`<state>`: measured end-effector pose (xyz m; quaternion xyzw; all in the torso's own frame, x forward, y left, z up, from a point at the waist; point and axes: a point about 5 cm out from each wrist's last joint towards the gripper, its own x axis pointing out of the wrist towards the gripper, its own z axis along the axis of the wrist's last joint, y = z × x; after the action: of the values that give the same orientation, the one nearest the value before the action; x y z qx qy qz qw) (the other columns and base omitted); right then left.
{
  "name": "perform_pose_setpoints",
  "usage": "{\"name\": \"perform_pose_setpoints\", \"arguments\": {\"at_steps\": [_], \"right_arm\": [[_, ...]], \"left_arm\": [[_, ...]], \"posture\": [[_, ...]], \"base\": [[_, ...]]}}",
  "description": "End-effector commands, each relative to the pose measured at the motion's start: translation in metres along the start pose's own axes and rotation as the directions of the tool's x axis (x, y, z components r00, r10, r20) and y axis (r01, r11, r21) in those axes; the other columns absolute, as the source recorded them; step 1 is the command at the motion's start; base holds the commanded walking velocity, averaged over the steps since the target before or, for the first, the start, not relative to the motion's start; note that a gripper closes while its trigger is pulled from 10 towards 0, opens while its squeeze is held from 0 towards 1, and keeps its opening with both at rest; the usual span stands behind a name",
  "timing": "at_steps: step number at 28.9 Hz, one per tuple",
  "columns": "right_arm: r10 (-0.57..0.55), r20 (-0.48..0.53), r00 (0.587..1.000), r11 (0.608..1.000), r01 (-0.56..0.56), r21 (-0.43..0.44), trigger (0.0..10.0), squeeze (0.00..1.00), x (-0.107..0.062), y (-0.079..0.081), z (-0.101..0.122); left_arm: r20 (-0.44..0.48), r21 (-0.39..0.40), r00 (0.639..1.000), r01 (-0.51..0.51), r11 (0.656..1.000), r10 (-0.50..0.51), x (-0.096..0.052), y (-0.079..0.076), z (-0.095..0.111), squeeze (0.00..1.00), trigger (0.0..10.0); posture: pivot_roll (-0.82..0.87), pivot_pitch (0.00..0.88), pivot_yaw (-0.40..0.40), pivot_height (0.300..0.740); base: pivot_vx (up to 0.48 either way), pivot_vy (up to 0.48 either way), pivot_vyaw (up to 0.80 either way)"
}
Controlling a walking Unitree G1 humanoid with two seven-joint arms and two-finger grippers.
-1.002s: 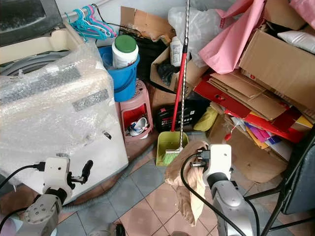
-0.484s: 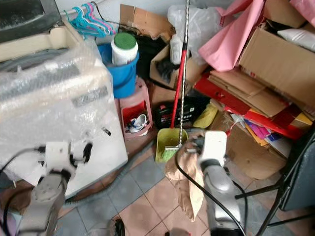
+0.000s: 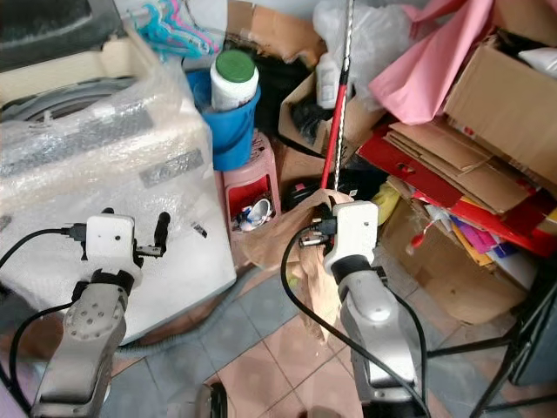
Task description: Clothes washing
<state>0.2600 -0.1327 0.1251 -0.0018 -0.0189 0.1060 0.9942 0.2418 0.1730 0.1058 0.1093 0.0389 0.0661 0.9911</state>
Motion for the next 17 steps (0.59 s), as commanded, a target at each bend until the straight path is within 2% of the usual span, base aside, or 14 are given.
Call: {"name": "perform_pose_setpoints", "arguments": {"at_steps": [1,3,7,11,13,17], "right_arm": [[-0.013,0.021,1.000,1.000,0.013,0.006,10.0,0.00,-0.002,-0.003,0.005],[-0.027,0.017,0.999,1.000,0.027,0.012,10.0,0.00,-0.002,-0.005,0.005],[-0.045,0.024,0.999,0.999,0.044,0.020,10.0,0.00,0.001,-0.008,0.005],[-0.043,0.031,0.999,0.999,0.043,0.018,10.0,0.00,0.003,-0.009,0.007],[-0.042,0.035,0.998,0.999,0.041,0.026,10.0,0.00,0.004,-0.009,0.008],[-0.021,0.042,0.999,1.000,0.020,0.020,10.0,0.00,0.005,-0.008,0.010]], "left_arm": [[-0.028,0.016,0.996,-0.090,0.996,0.090,-0.004,0.012,-0.001,0.00,10.0],[-0.045,0.001,0.995,-0.094,0.996,0.094,-0.005,0.012,-0.002,0.00,10.0],[-0.050,-0.051,0.998,-0.031,0.998,0.029,-0.004,0.004,0.000,0.00,10.0],[-0.034,-0.045,0.999,-0.002,0.999,0.000,-0.004,-0.004,0.004,0.00,10.0],[-0.055,-0.026,0.998,0.003,1.000,-0.005,-0.003,-0.007,0.003,0.00,10.0],[-0.069,-0.053,0.997,0.011,0.999,-0.015,-0.003,-0.008,0.001,0.00,10.0]], "posture": [[0.01,0.038,0.023,0.740],[0.01,0.037,0.022,0.740],[0.01,0.027,0.021,0.740],[0.01,0.015,0.025,0.740],[0.00,0.011,0.028,0.740],[-0.01,0.007,0.028,0.740]], "base": [[0.000,0.000,0.80],[0.000,0.000,0.80],[0.000,0.000,0.80],[0.000,0.000,0.80],[0.000,0.000,0.80],[0.000,0.000,0.80]]}}
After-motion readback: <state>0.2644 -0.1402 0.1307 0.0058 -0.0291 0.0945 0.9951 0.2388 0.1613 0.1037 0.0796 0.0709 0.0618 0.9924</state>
